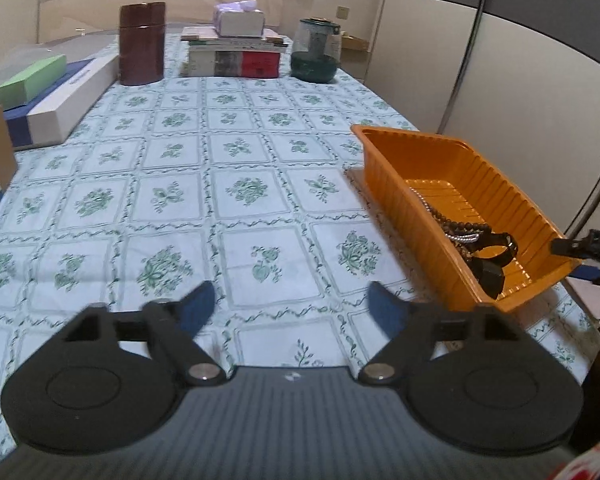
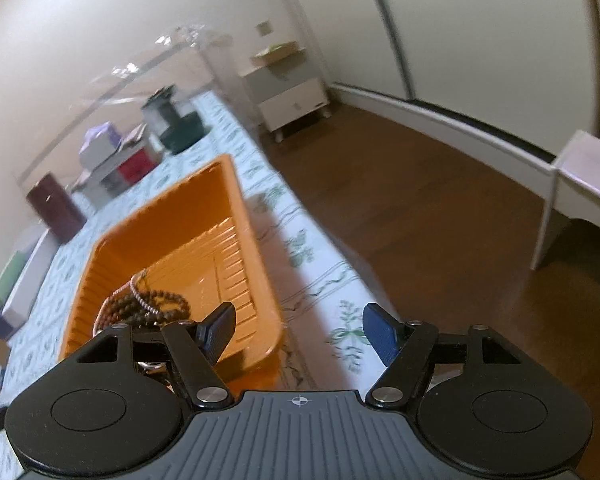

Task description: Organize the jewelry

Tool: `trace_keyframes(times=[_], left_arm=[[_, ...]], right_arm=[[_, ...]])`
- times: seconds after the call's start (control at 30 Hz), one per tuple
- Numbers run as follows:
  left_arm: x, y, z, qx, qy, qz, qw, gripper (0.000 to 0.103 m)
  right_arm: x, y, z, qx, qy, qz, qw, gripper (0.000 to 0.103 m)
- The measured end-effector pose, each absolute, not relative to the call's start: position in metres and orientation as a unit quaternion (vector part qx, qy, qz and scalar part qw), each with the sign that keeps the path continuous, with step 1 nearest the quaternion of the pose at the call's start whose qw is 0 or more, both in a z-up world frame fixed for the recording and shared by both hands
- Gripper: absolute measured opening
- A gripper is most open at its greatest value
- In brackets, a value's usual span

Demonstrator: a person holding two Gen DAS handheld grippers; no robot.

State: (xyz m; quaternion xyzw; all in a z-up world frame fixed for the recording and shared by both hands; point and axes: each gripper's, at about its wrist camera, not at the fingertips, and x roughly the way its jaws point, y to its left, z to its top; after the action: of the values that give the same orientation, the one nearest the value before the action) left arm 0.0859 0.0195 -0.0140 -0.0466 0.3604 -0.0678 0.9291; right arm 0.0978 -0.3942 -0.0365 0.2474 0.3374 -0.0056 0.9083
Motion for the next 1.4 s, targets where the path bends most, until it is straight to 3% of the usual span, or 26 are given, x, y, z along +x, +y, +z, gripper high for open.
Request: trace_keyframes(times=[0.23, 0.7, 1.4], left_arm=[[0.072, 0.021, -0.008, -0.05, 0.369, -0.042, 0.927, 0.102], [0.043, 0.031, 0.002, -0.057, 0.4, 0.009, 0.915, 0.103], [0.004, 0.015, 0.003, -0.042, 0.418, 0.016, 0.907, 0.102]], right_arm=[[0.075, -0.36, 0.002, 0.191, 0.34, -0.005, 0.921, 0.075], [0.052, -0.242, 0.025, 0.077, 0.382, 0.124, 0.913, 0.081], [0.029, -0.206, 0.003, 0.051, 0.434, 0.15, 0.887, 0.081]])
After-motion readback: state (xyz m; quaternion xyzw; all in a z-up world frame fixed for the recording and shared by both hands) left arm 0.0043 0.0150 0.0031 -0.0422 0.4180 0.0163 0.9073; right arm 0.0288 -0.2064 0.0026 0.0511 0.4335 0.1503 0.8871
